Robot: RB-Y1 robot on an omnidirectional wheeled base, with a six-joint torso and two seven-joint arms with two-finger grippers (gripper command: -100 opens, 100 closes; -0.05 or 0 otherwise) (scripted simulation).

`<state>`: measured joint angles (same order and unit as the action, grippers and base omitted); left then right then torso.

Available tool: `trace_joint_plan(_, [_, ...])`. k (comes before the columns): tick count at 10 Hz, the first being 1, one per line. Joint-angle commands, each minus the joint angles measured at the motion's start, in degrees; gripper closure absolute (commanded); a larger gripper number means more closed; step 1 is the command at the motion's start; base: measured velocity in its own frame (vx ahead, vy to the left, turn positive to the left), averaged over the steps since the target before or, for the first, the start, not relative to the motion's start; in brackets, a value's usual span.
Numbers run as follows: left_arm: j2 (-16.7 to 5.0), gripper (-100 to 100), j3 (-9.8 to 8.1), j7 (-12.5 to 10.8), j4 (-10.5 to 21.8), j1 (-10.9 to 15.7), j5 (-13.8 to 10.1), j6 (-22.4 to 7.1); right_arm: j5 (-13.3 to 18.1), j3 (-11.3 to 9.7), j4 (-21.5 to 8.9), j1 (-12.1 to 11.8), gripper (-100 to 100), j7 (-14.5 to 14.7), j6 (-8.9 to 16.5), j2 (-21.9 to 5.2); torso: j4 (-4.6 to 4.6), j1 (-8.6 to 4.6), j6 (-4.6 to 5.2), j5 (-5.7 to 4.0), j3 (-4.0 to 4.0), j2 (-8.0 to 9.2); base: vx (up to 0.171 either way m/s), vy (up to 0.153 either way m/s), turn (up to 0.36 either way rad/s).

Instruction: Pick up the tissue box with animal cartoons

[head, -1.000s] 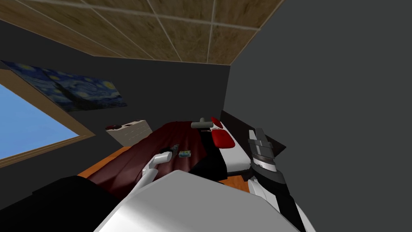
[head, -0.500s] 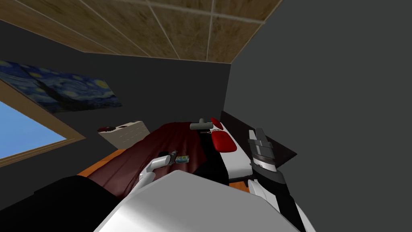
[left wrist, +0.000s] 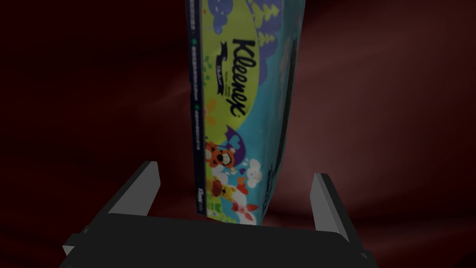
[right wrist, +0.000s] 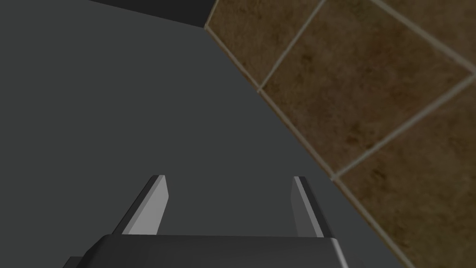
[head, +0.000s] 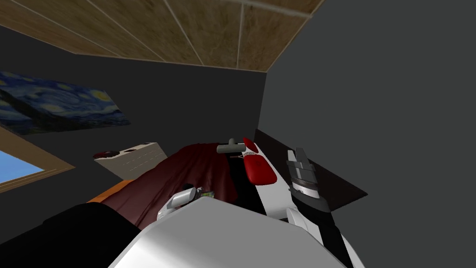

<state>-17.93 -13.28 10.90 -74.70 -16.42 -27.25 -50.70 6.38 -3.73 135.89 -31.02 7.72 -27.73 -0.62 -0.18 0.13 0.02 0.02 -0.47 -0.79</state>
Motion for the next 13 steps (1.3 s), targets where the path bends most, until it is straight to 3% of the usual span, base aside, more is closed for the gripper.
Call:
trace_joint_plan(1, [0.4, -100, 0.53, -0.2, 0.8, -0.8, -0.5, -1.9, 0.0, 0.0, 0.0, 0.0, 0, 0.0, 0.0, 0.0, 0.0, 0.0, 0.0, 0.0, 0.0, 0.0, 0.164, 0.058, -0.037])
trace_joint_plan(2, [0.3, -100, 0.34, -0.2, -0.1, -0.9, -0.2, -1.1, 0.0, 0.0, 0.0, 0.0, 0, 0.0, 0.0, 0.0, 0.04, 0.08, 0.0, 0.0, 0.13, 0.07, -0.016, -0.004, 0.006])
trace_joint_plan(3, [0.4, 0, 0.37, -0.3, -0.1, -0.9, -0.2, -1.4, 0.0, 0.0, 0.0, 0.0, 0, 0.0, 0.0, 0.0, 0.17, 0.09, 0.0, -0.04, 0.44, 0.16, 0.0, 0.0, 0.0])
trace_joint_plan(4, [0.6, -100, 0.36, -0.5, 2.2, -0.1, -0.1, 0.3, 0.0, 0.0, 0.0, 0.0, 0, 0.0, 0.0, 0.0, 0.17, 0.1, 0.0, -0.03, 0.44, 0.18, -0.024, 0.006, -0.111])
trace_joint_plan(8, [1.0, -100, 0.33, -0.9, 6.8, 1.7, 0.1, 3.6, 0.0, 0.0, 0.0, 0.0, 0, 0.0, 0.0, 0.0, 0.2, 0.16, 0.0, -0.02, 0.51, 0.3, -0.034, 0.014, -0.073])
trace_joint_plan(9, [1.0, -100, 0.35, -0.7, 6.3, 1.5, 0.0, 3.1, 0.0, 0.0, 0.0, 0.0, 0, 0.0, 0.0, 0.0, 0.19, 0.16, 0.01, -0.02, 0.51, 0.3, -0.016, 0.005, -0.014])
trace_joint_plan(10, [1.0, 100, 0.36, -0.7, 6.5, 1.5, 0.0, 3.3, 0.0, 0.0, 0.0, 0.0, 0, 0.0, 0.0, 0.0, 0.19, 0.14, -0.01, -0.03, 0.49, 0.26, 0.0, 0.0, 0.0])
trace_joint_plan(13, [0.9, 100, 0.33, -0.7, 6.4, 1.6, -0.1, 3.3, 0.0, 0.0, 0.0, 0.0, 0, 0.0, 0.0, 0.0, 0.11, 0.27, -0.03, 0.11, 0.4, 0.16, 0.0, 0.0, 0.0])
